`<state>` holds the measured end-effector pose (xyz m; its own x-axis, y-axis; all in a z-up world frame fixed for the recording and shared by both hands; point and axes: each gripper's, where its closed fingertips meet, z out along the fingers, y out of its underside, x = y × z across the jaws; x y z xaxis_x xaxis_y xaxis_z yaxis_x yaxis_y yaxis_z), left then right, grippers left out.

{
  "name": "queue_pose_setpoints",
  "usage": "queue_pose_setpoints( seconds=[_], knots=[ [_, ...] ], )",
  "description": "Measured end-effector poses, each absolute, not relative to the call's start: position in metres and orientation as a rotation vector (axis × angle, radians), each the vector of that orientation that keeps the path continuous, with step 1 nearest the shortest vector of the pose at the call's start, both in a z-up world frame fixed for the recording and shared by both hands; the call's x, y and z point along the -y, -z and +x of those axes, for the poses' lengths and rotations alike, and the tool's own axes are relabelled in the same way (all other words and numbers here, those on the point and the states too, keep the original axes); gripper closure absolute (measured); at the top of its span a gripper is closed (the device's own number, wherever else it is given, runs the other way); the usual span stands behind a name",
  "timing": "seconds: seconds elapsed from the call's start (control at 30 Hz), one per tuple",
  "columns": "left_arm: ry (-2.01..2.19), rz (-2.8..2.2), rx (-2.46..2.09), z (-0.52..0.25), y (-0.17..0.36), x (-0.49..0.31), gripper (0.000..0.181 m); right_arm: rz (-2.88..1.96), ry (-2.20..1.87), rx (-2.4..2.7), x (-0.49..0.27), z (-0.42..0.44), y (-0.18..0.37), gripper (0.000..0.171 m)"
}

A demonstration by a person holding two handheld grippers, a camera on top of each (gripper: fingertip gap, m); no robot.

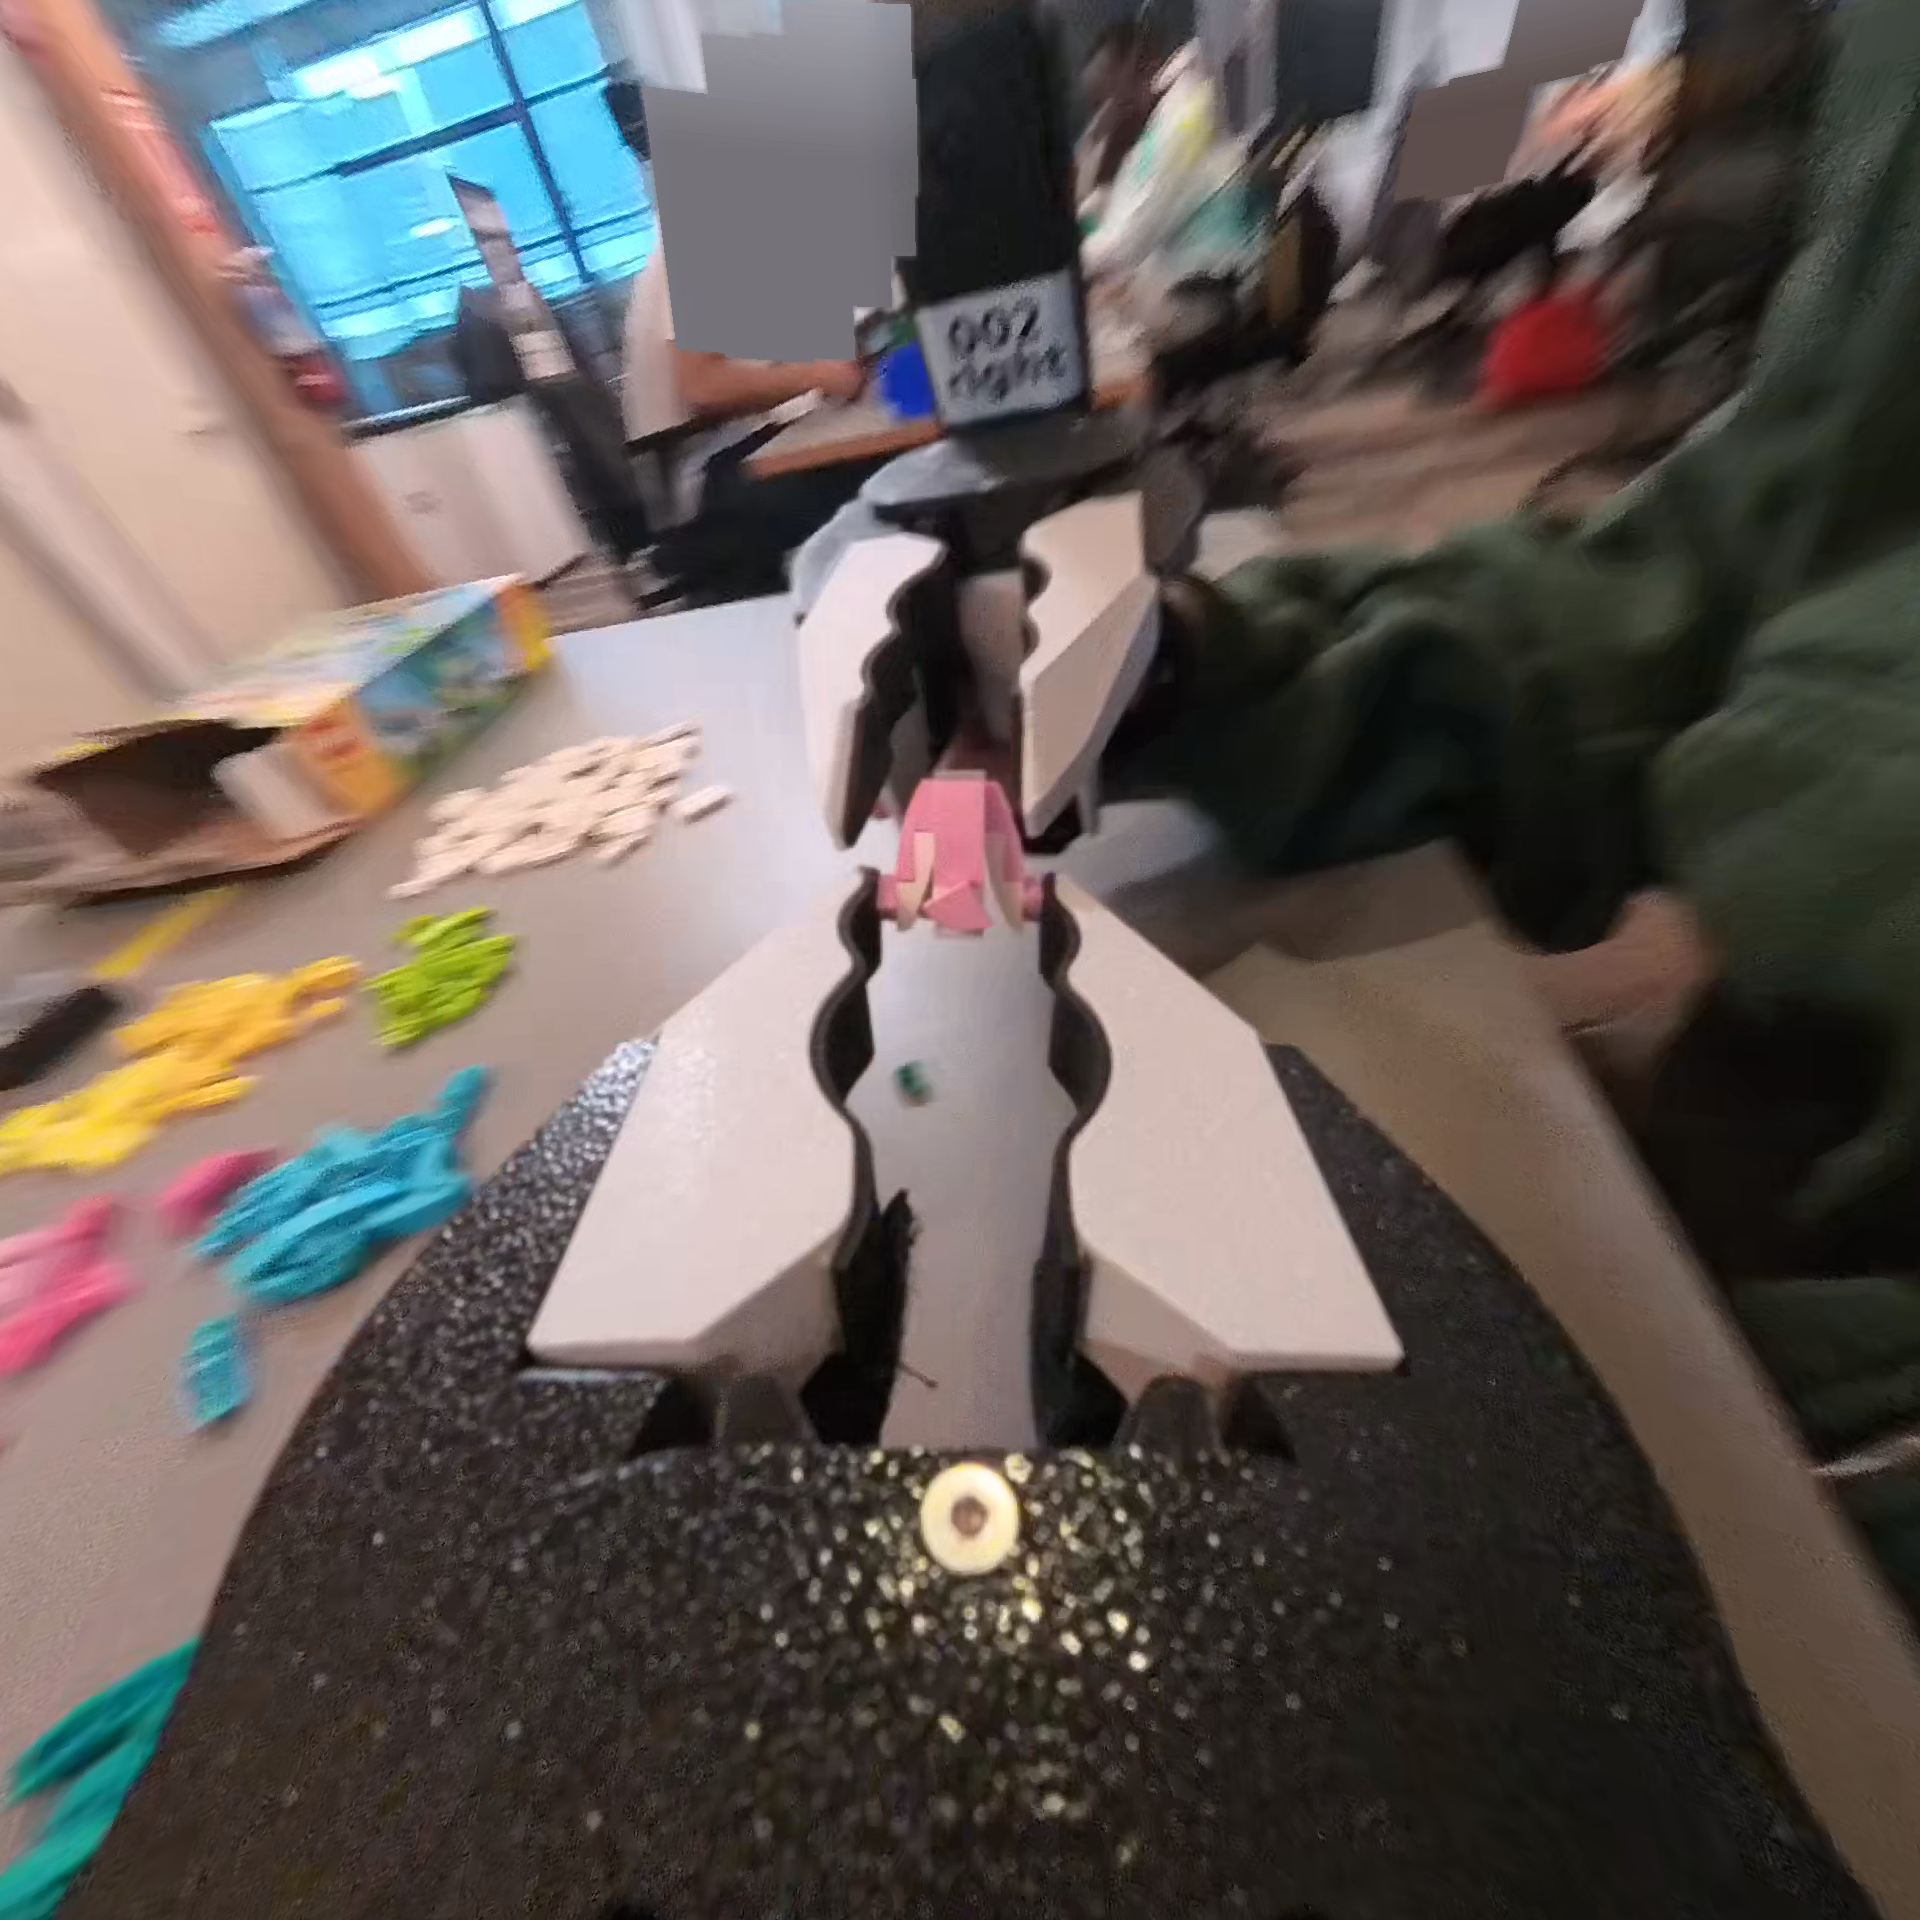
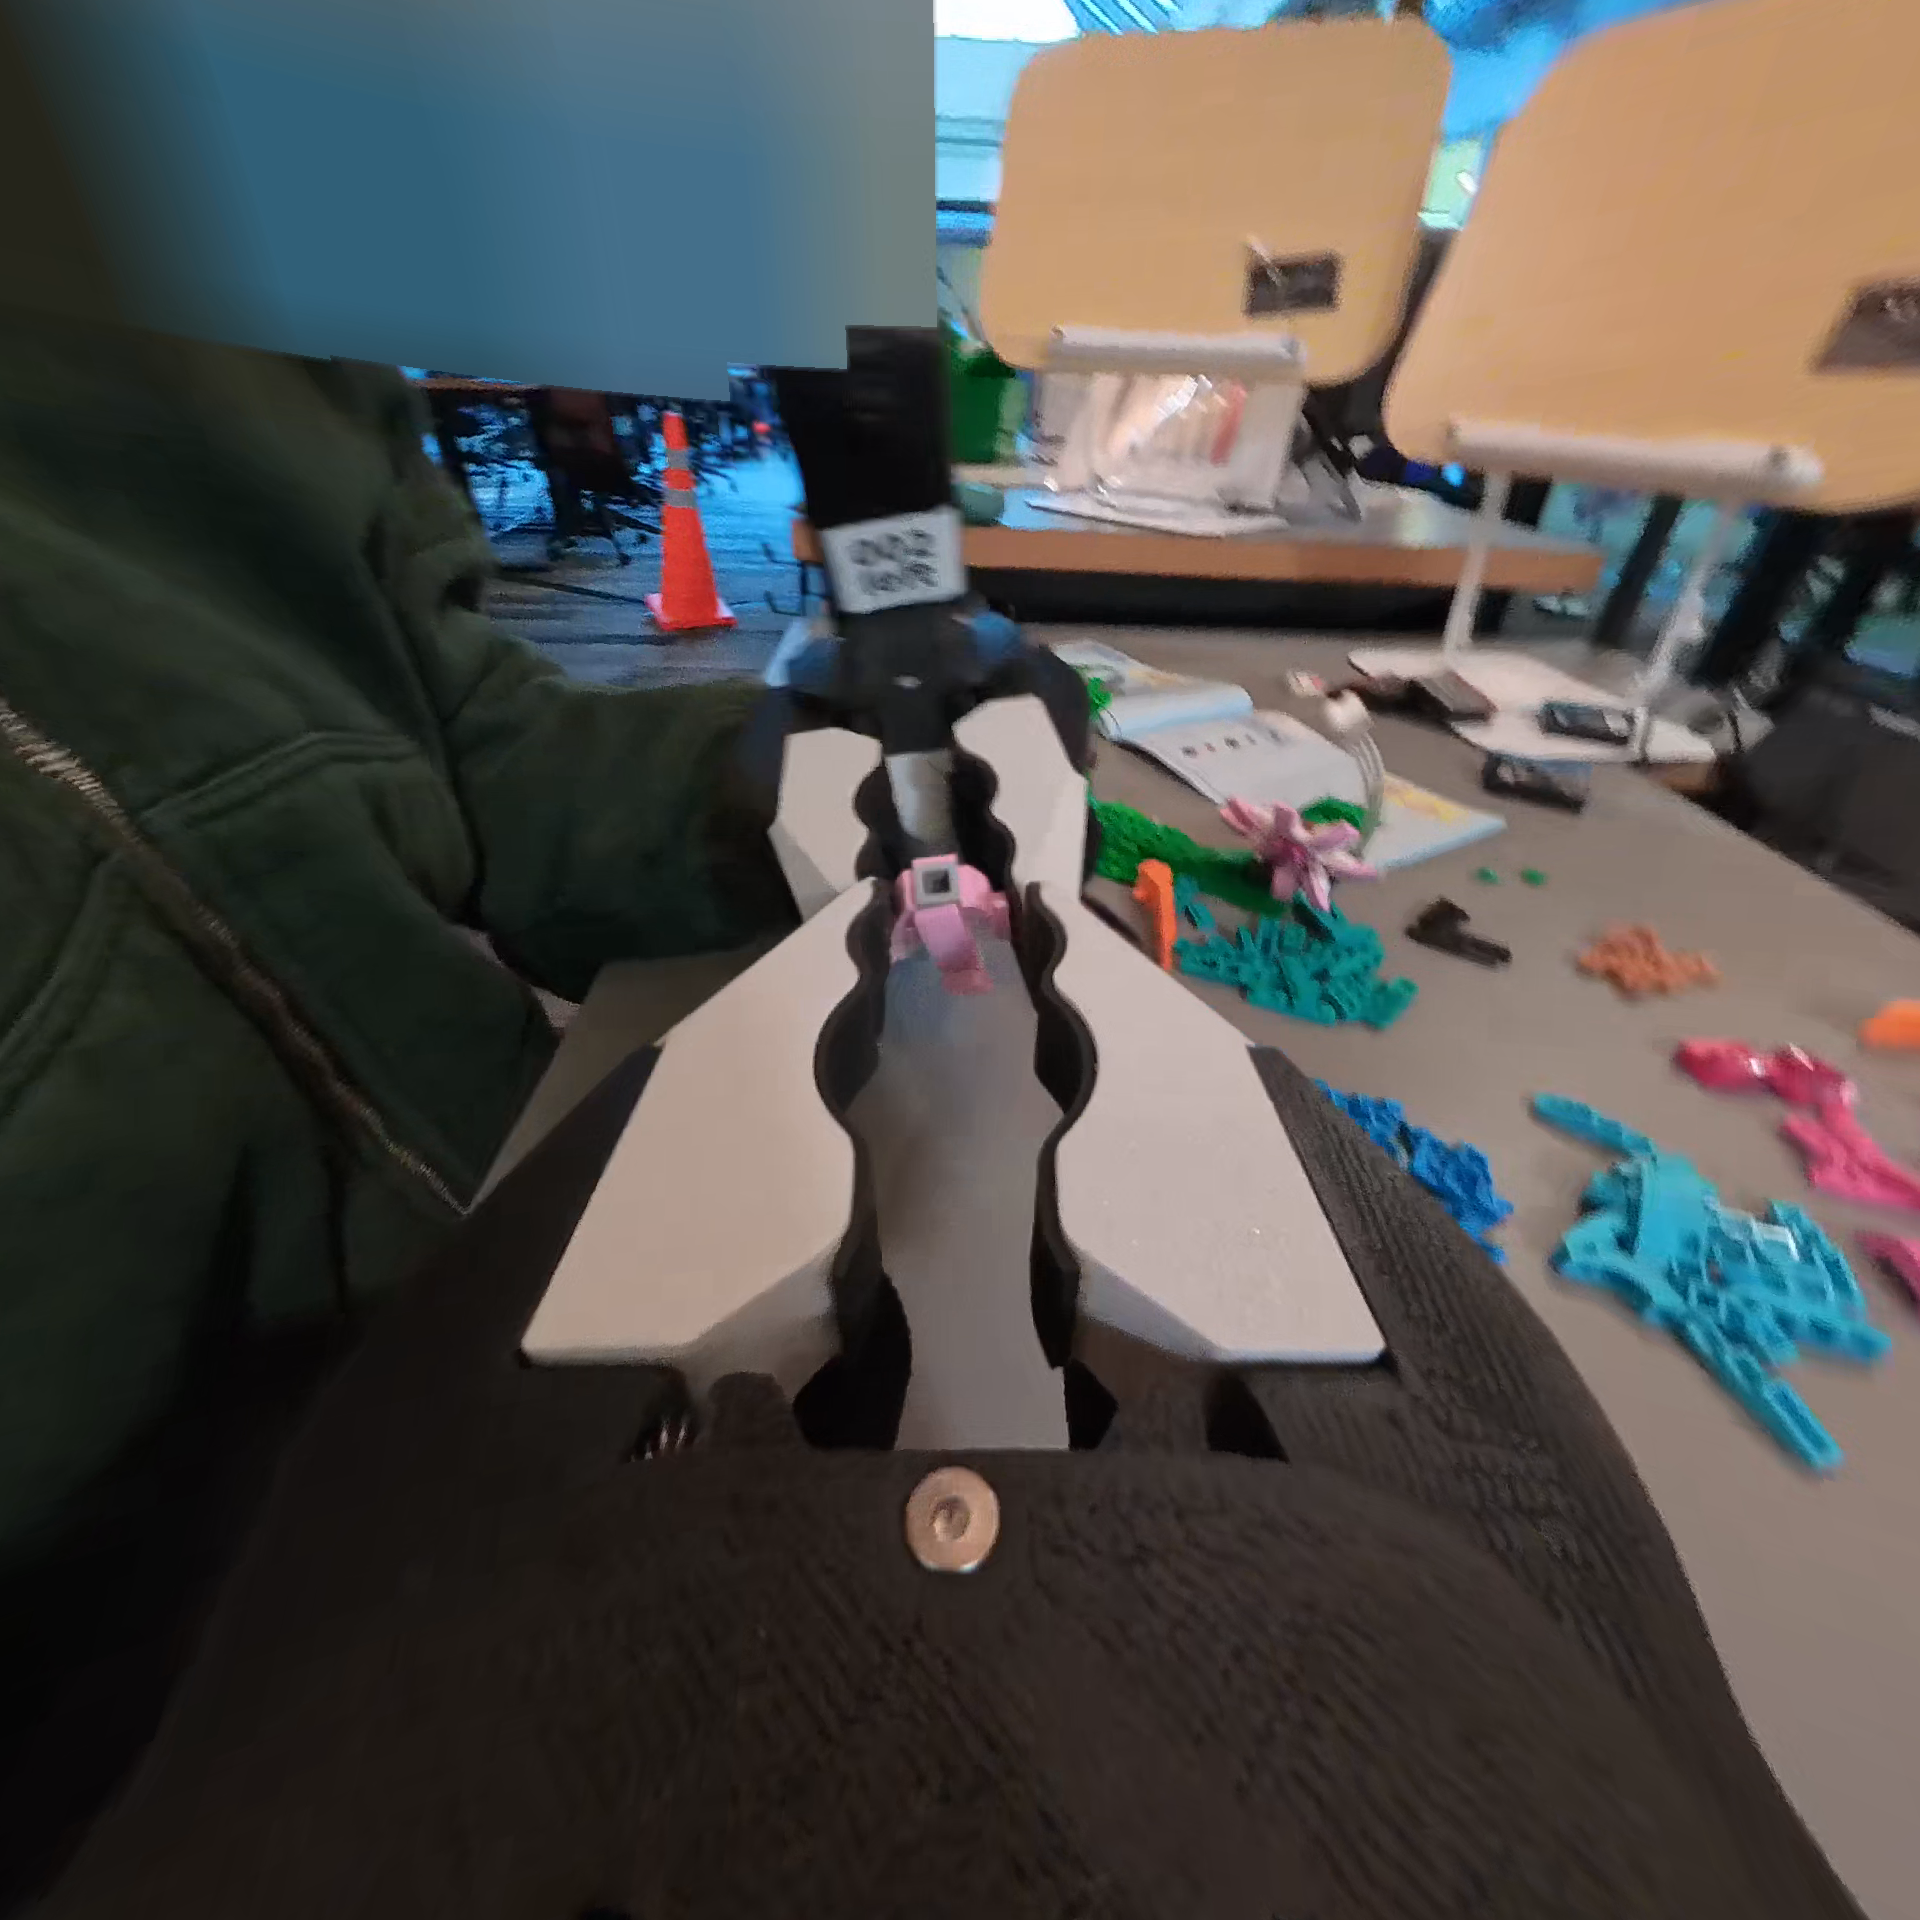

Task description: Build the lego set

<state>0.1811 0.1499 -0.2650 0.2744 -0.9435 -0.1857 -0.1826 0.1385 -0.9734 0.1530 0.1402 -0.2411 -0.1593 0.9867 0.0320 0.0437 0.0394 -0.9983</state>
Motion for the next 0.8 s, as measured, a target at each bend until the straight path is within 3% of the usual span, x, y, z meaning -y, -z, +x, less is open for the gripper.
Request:
queue_pose_setpoints(
  seconds=[0.17,0.8],
  knots=[
    [1.058,-1.241,-1.148,0.185,0.249,-0.13,0.154,-1.039,-1.362,1.405,-0.124,0.155,0.233,0.152],
    [0.998,-1.222,-1.064,0.178,0.242,-0.141,0.154,-1.042,-1.355,1.317,-0.132,0.148,0.226,0.152]
  ],
)
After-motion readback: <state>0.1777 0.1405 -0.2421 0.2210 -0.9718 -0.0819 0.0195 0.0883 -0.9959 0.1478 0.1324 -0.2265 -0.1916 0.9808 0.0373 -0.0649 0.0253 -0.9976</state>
